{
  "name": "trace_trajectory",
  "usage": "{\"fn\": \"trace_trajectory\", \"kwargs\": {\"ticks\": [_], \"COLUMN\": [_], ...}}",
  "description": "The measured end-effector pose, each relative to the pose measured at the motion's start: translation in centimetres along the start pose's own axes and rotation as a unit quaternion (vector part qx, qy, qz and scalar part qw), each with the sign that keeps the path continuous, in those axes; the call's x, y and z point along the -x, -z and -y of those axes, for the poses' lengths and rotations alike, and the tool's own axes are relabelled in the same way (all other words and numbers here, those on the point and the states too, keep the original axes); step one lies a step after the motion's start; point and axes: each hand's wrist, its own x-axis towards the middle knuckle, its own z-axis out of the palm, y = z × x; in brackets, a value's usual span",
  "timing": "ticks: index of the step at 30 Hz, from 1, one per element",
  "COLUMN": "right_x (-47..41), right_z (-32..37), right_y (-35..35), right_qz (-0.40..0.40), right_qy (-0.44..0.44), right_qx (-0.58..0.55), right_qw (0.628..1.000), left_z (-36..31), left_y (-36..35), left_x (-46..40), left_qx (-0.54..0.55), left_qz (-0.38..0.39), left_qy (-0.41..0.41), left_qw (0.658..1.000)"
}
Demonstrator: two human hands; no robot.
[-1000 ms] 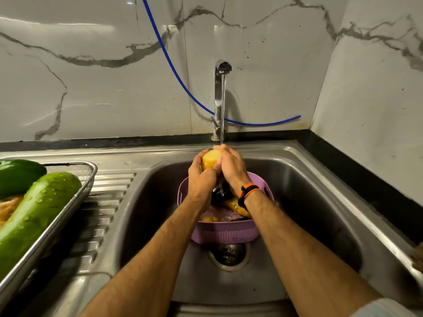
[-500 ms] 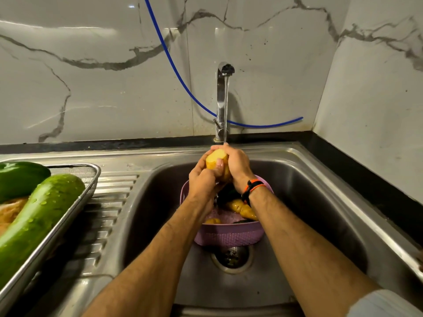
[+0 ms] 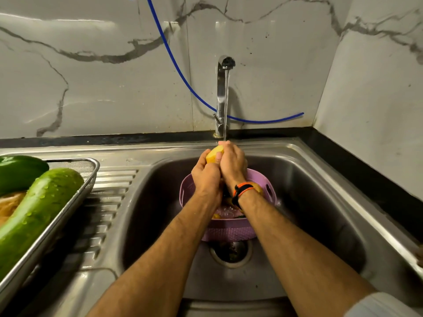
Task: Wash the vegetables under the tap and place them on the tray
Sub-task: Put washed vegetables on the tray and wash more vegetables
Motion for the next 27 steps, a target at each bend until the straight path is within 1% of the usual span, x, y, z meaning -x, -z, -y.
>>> {"fn": "trace_trajectory", "kwargs": {"ticks": [1, 2, 5, 6, 8, 10, 12, 13, 16, 18, 20, 24, 27], "right_x": [0.1, -0.2, -1.3, -1.4, -1.0, -0.2, -0.2, -0.7, -1.7, -1.9, -1.8, -1.7, -1.4], "right_z": [0.3, 0.7, 1.3, 1.3, 0.4, -0.1, 0.4, 0.6, 1.2, 0.7, 0.4, 0.2, 0.1], "right_y": [-0.1, 0.1, 1.6, 2.0, 1.4, 0.2, -0.1, 0.0, 1.1, 1.6, 1.7, 1.3, 1.1], "right_qz": [-0.009, 0.0, 0.088, 0.106, 0.083, 0.027, -0.001, 0.012, 0.074, 0.094, 0.089, 0.043, 0.036], "right_qy": [-0.006, -0.021, -0.067, -0.069, -0.047, -0.023, -0.025, -0.041, -0.094, -0.116, -0.105, -0.082, -0.053], "right_qx": [0.026, 0.028, -0.073, -0.096, -0.055, -0.003, 0.01, 0.007, -0.052, -0.058, -0.064, -0.102, -0.076], "right_qw": [1.0, 0.999, 0.991, 0.987, 0.994, 0.999, 1.0, 0.999, 0.991, 0.987, 0.988, 0.99, 0.995], "left_z": [-0.1, -0.5, -1.6, -1.6, -1.2, -0.7, -0.7, -1.0, -2.0, -2.1, -1.7, -1.1, -0.5], "left_y": [0.2, 0.5, 1.2, 1.1, 0.6, 0.3, 0.5, 0.8, 1.6, 1.9, 1.9, 1.5, 1.7], "left_x": [0.2, 0.2, -0.4, -0.4, -0.3, -0.2, -0.1, -0.1, -0.5, -0.8, -1.3, -1.6, -1.7], "left_qx": [-0.003, -0.004, 0.006, 0.009, -0.003, -0.018, -0.028, -0.028, -0.022, -0.031, -0.038, -0.056, -0.106], "left_qz": [0.006, 0.025, 0.095, 0.098, 0.066, 0.024, 0.029, 0.047, 0.12, 0.142, 0.131, 0.08, 0.076], "left_qy": [0.007, 0.017, 0.04, 0.035, 0.014, -0.006, -0.005, 0.006, 0.049, 0.066, 0.063, 0.032, -0.004], "left_qw": [1.0, 1.0, 0.995, 0.995, 0.998, 1.0, 0.999, 0.998, 0.991, 0.987, 0.989, 0.995, 0.991]}}
